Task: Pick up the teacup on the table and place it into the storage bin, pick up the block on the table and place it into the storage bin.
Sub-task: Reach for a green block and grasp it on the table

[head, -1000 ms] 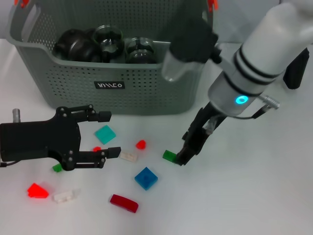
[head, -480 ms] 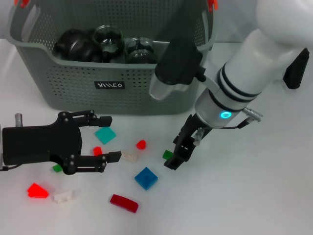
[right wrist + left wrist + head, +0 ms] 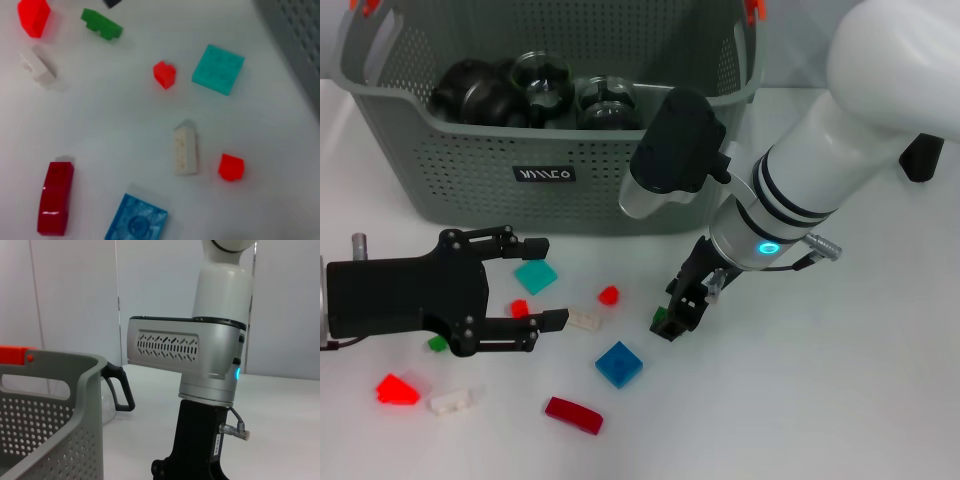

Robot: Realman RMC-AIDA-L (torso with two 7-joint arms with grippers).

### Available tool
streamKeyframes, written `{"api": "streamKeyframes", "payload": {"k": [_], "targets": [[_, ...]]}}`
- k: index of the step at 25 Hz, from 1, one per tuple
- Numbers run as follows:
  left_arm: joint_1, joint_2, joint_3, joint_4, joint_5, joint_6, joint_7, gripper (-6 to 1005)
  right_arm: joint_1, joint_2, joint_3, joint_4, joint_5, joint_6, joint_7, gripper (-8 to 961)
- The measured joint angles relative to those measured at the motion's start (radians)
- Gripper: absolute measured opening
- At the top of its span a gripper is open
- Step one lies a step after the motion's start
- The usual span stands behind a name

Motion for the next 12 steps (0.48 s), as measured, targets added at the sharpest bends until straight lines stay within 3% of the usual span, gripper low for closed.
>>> {"api": "streamKeyframes", "payload": {"k": [12], "targets": [[0.0, 0.0, 0.0, -0.02, 0.0, -0.022, 0.008, 787, -0.002, 0.004, -0.019, 0.015, 0.0, 0.045, -0.012, 542]]}}
